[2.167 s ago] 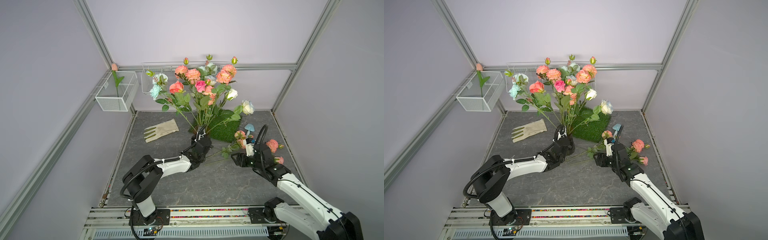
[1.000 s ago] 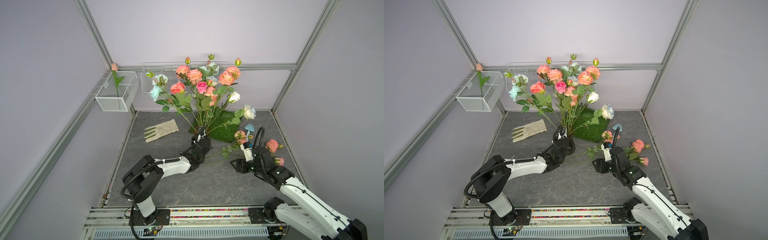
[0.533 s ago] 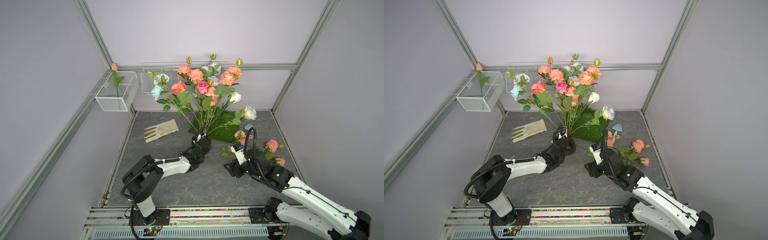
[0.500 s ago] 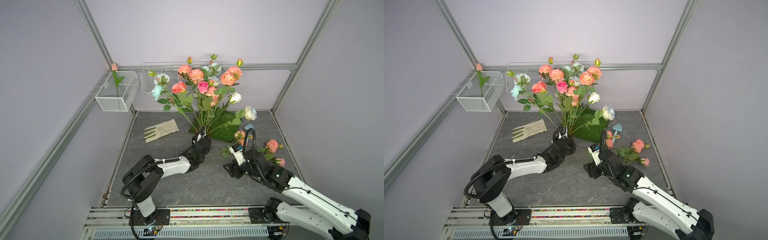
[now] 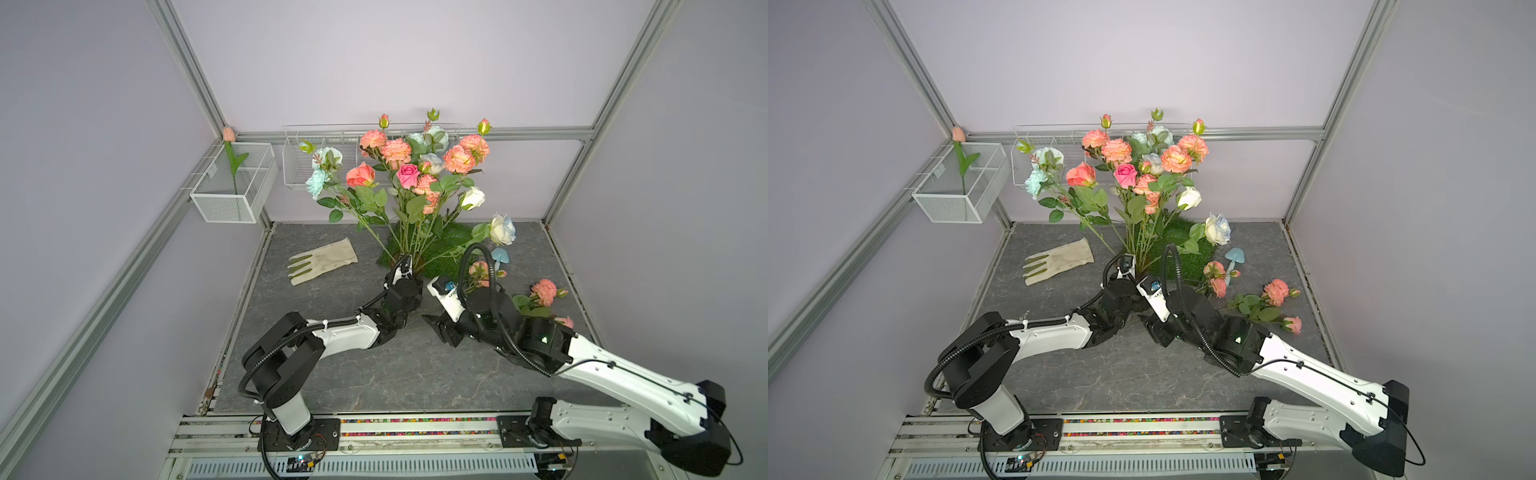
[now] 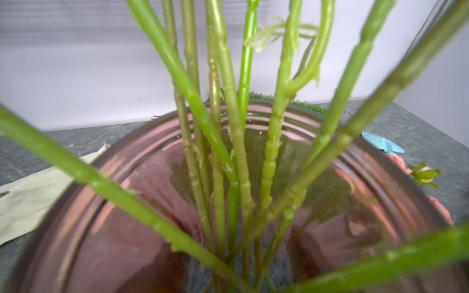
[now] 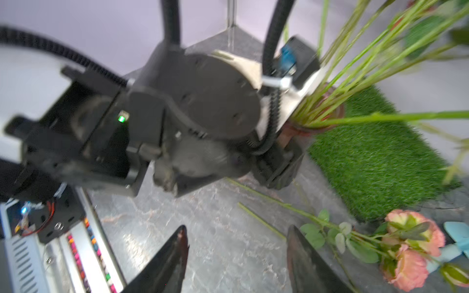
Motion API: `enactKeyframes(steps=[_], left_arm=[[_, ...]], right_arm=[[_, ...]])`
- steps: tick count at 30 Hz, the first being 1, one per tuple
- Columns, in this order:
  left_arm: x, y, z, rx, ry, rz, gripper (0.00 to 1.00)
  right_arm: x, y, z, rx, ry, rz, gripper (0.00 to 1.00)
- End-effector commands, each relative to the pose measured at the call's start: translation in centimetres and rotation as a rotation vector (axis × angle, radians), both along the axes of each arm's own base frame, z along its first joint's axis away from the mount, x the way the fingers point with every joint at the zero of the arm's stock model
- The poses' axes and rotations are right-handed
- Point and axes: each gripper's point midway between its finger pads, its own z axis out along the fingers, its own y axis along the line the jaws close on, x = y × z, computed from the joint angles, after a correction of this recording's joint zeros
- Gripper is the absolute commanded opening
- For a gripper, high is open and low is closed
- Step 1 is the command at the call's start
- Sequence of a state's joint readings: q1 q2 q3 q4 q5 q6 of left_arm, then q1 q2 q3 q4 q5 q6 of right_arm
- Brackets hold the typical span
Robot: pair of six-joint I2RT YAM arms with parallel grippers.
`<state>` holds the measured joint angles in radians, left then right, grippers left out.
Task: Pick out pink flowers from the vase
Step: Pick up the flower from the vase.
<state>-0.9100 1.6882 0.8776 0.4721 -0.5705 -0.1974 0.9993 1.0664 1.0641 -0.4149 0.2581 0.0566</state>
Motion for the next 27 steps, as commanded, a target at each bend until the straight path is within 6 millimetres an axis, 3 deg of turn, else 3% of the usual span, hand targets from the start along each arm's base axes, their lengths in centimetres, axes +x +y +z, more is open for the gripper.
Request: enactKeyframes(steps=[1, 11, 19, 27], left_arm=[[-3.4, 1.3, -9.2, 0.154, 0.250, -0.069, 0.00], [-3.3, 0.9, -9.5, 0.165, 0.244, -0.084, 0.00], [-3.3, 0.8, -9.3, 0.159, 0.239, -0.093, 0.00], [-3.4, 0.8, -9.2, 0.159, 0.240, -0.098, 0.00]], right_arm=[[2.1, -0.1, 2.1, 0.044, -0.050, -0.004, 0.61], [7.0, 0.2, 4.7, 0.204, 0.009, 0.019, 0.38], [10.3, 3.3, 6.4, 0.289, 0.060, 0.085, 0.34], [16.0, 4.4, 6.4, 0.371, 0.127, -0.012, 0.31]])
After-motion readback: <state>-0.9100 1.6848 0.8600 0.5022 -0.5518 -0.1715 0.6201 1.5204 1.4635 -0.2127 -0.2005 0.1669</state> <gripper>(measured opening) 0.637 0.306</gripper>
